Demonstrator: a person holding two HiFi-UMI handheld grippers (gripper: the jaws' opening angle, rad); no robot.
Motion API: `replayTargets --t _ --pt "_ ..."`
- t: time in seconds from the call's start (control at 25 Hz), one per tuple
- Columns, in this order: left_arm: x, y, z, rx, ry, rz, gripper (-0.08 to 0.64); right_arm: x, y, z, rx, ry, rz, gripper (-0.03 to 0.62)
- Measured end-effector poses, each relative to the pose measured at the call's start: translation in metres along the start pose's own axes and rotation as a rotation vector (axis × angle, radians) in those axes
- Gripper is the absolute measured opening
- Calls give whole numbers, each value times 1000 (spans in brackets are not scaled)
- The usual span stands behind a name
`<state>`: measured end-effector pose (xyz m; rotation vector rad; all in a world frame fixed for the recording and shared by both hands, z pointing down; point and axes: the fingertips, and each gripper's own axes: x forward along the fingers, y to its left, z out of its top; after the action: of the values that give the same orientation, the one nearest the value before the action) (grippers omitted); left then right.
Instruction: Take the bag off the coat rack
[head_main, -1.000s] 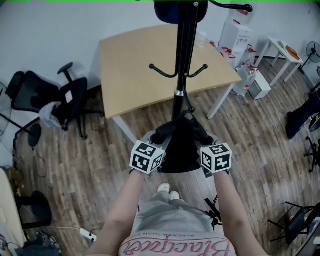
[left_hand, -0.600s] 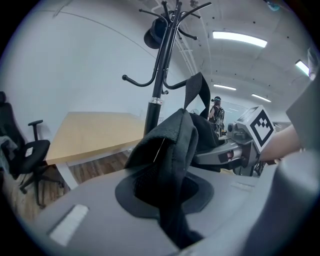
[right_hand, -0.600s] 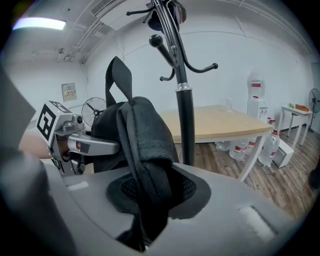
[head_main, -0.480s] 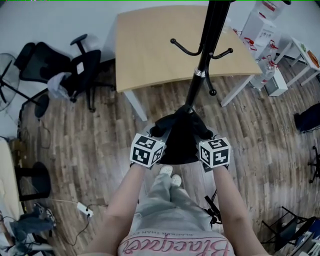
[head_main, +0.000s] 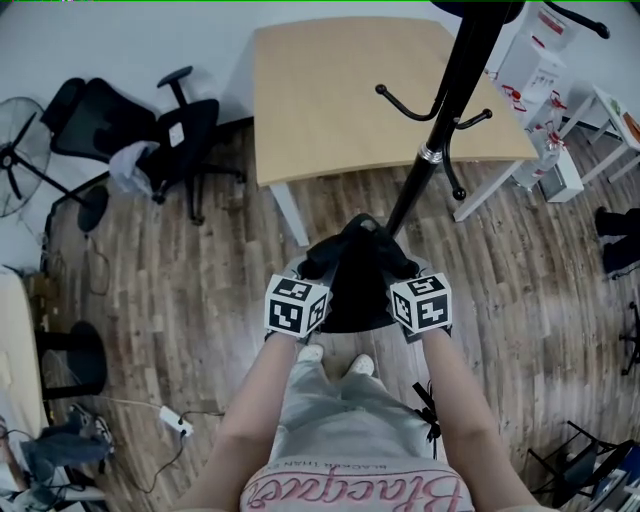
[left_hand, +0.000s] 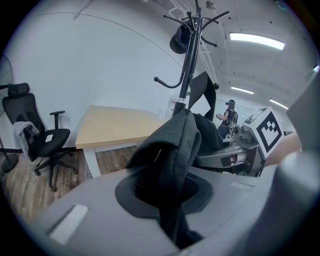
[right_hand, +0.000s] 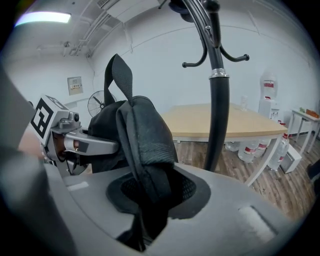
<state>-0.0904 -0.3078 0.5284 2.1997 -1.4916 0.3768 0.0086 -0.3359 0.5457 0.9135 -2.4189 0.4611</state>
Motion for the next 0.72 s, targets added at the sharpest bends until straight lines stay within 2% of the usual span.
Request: replayTargets --t 0.4,0.72 --pt "-21 42 31 43 -30 5 64 18 30 40 0 -34 -43 84" --pt "-33 55 47 73 -59 15 64 21 44 58 -6 -62 -63 83"
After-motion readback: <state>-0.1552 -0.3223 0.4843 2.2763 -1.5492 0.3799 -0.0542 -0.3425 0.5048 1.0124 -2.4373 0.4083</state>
